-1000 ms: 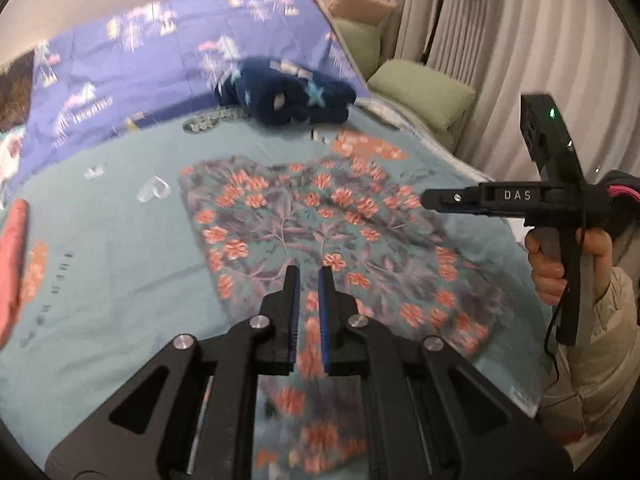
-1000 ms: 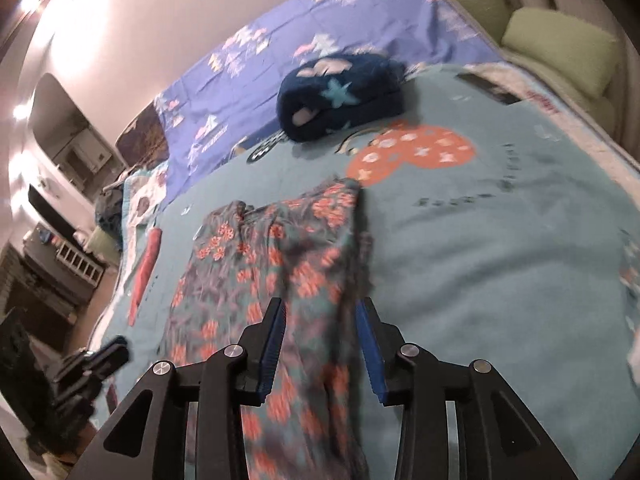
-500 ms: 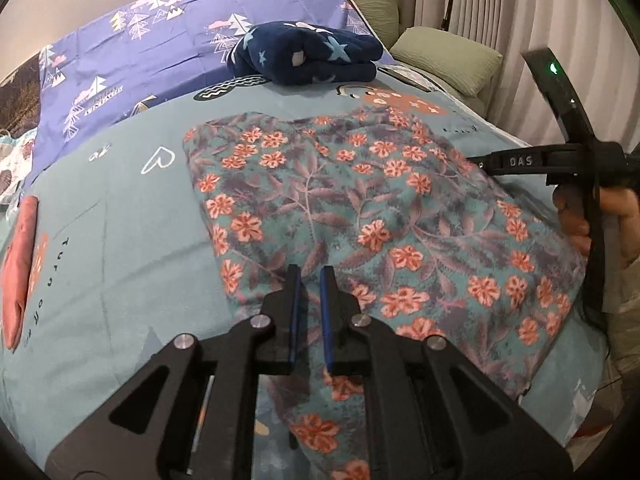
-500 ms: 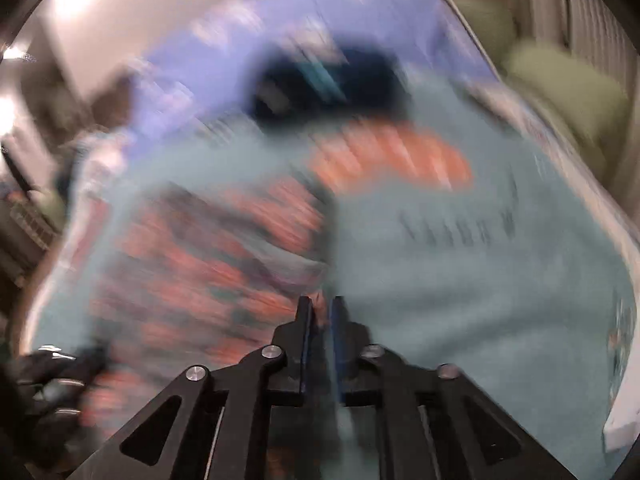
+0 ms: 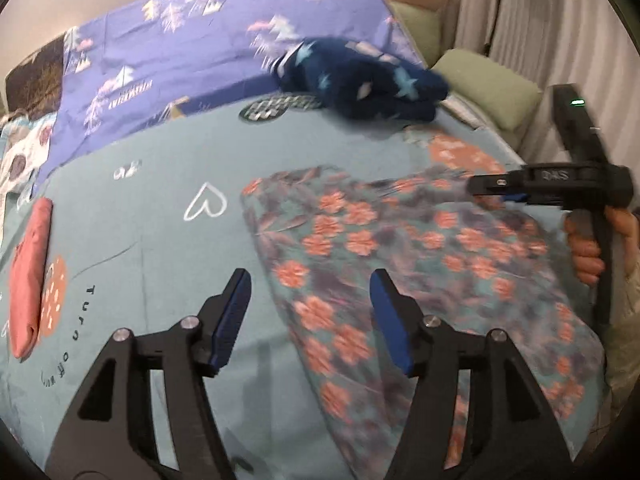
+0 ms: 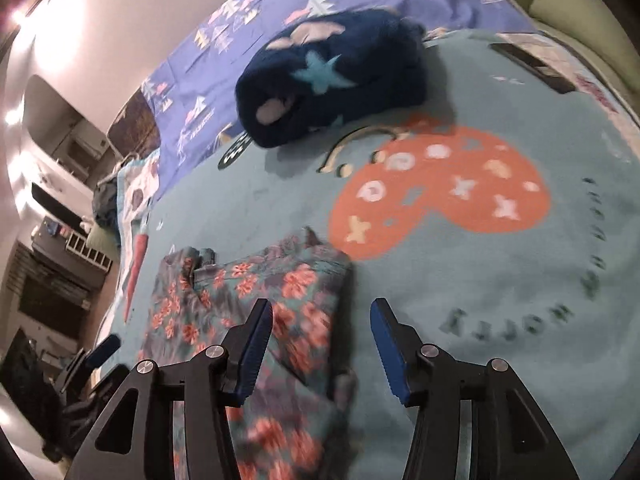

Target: Fold small clothes

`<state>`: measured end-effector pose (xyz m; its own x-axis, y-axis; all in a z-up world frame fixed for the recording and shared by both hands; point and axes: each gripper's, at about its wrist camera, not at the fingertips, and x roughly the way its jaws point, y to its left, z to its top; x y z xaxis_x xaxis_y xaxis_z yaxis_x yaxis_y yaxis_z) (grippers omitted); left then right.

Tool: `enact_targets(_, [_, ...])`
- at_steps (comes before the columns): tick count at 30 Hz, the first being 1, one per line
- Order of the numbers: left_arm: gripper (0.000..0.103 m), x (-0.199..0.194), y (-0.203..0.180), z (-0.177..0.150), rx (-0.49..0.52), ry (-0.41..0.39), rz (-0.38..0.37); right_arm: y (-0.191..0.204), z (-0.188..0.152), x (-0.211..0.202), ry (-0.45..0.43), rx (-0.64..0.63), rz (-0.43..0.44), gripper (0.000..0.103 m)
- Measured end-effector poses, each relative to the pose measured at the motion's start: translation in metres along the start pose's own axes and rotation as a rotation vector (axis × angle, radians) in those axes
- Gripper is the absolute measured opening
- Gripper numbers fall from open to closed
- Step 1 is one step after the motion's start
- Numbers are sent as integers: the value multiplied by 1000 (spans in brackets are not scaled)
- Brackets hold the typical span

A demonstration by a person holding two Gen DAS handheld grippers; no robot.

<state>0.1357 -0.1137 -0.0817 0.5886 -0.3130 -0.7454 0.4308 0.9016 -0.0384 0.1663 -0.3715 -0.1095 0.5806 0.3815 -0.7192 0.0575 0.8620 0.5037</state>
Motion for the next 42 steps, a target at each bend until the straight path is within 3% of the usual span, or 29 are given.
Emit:
enact_targets(1, [63, 7, 5, 2, -18, 14, 1, 8, 0, -3, -26, -35, -12, 5])
enact_targets(5, [63, 17, 15, 3, -71, 21, -14, 45, -6, -45, -248, -189, 39, 5])
enact_targets(7, [63, 21, 15, 2, -69, 21, -6, 48, -4, -48, -274, -205, 5, 6])
enact_targets(8, [63, 24, 15, 1, -71, 30, -1, 45, 0, -39, -242, -206, -36, 9])
enact_targets(11, [63, 27, 16, -3, -82, 45, 3, 11, 4, 15, 3, -111, -193, 21])
enact_targets(12, [63, 25, 16, -5, -80, 41, 1, 2, 0, 17, 9, -80, -183, 21])
enact_targets(13, [63, 22, 16, -6, -76, 37, -3, -5, -6, 5, -38, -48, -134, 23])
enact_targets(17, [63, 9, 18, -13, -78, 37, -33, -7, -24, -37, -88, -30, -86, 42])
enact_targets(21, [64, -1, 16, -20, -88, 46, -114, 13, -51, -65, -24, -101, -6, 48])
enact_targets(23, [65, -2, 15, -23, -108, 68, -180, 21, -61, -67, 19, -117, 47, 59])
enact_targets(26, [66, 1, 15, -23, -126, 92, -210, 22, -72, -61, 74, -121, 102, 70])
enact_targets(29, [67, 6, 15, -24, -138, 108, -231, 21, -80, -49, 100, -110, 55, 70])
enact_targets(42, [70, 35, 21, -14, -182, 122, -375, 24, -66, -16, 103, -128, 95, 70])
